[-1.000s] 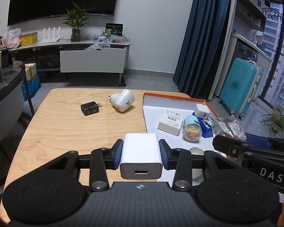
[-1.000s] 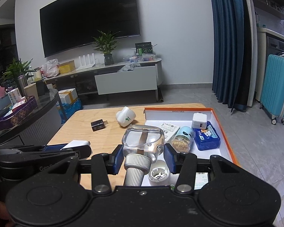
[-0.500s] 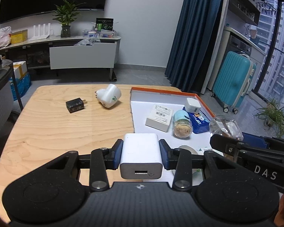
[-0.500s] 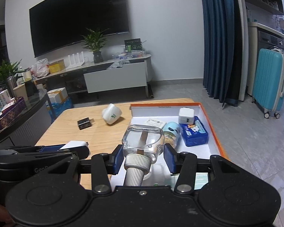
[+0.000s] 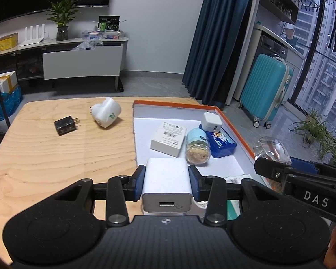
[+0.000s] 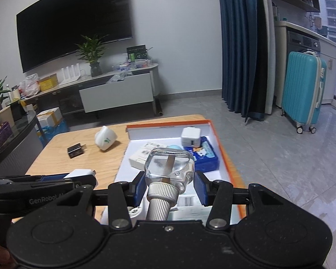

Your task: Organize rigid objects

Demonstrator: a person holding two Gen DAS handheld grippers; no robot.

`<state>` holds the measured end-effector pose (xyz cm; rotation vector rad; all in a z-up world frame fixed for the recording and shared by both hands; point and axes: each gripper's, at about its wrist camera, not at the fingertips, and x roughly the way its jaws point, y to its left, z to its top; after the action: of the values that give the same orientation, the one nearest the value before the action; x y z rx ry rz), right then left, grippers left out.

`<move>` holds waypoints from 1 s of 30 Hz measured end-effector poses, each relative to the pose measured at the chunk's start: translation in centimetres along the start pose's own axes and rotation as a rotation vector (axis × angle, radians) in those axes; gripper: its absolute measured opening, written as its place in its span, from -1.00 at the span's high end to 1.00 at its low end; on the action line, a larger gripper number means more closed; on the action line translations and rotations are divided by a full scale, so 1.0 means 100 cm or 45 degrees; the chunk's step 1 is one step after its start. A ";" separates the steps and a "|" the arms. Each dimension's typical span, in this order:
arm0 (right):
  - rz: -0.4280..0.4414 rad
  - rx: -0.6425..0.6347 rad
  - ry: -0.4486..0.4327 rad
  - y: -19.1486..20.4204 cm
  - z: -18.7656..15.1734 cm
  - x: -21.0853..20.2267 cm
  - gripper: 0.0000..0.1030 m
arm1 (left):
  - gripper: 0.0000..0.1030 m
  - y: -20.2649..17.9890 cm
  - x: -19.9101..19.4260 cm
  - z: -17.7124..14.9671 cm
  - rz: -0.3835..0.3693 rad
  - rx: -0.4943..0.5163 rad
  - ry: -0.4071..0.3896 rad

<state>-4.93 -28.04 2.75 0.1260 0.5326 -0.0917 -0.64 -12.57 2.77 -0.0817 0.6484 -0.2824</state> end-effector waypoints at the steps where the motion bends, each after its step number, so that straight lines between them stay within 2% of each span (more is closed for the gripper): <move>1: -0.004 0.001 0.001 -0.001 0.001 0.001 -0.10 | 0.20 -0.001 0.002 0.001 -0.005 0.001 0.002; 30: -0.046 0.012 0.023 -0.028 0.021 0.028 -0.10 | 0.20 -0.033 0.043 0.024 -0.075 0.062 0.062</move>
<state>-1.85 -31.22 2.85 0.1262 0.5526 -0.1282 3.32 -17.02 2.76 -0.0475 0.6882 -0.3573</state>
